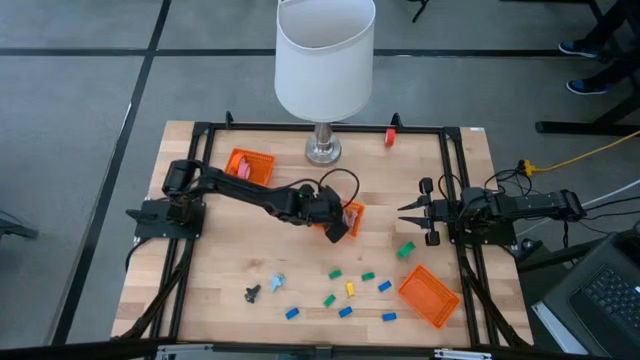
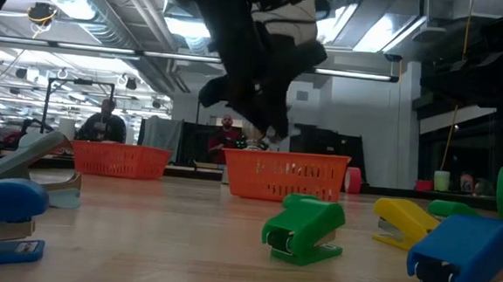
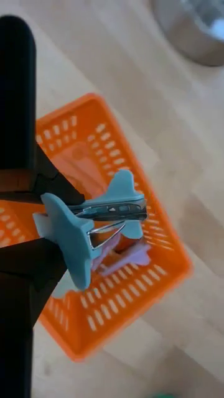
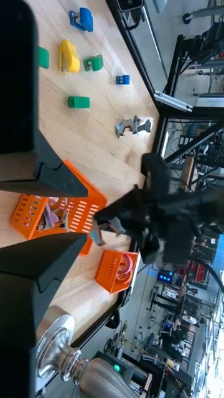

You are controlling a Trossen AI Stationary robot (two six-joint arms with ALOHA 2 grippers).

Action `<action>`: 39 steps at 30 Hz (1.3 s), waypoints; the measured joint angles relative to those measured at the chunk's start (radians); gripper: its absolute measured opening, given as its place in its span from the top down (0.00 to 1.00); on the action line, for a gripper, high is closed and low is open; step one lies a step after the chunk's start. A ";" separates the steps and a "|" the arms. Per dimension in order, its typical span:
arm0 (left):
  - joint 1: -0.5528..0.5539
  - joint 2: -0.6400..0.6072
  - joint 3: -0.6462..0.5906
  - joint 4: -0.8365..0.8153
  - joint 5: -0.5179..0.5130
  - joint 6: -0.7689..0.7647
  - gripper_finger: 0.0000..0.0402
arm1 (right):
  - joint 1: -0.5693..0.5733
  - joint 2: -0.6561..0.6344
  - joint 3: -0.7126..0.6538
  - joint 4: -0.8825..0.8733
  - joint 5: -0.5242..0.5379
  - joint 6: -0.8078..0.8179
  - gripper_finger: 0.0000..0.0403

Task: Pick and place Stapler, Stapler remover, tape
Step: Put the blue staple remover into the middle orange bin, then put the black staple remover into the middle orange bin

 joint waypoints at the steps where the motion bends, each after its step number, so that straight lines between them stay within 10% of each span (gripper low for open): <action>1: 0.000 0.005 0.000 0.008 0.006 0.000 0.82 | 0.000 0.000 0.000 0.000 0.000 0.000 0.74; 27: 0.001 0.017 0.000 -0.002 -0.006 -0.005 0.66 | 0.000 0.000 0.000 0.000 0.000 0.000 0.74; 39: 0.036 -0.026 0.032 -0.068 0.139 0.067 0.65 | 0.000 0.000 0.000 0.000 0.000 0.000 0.74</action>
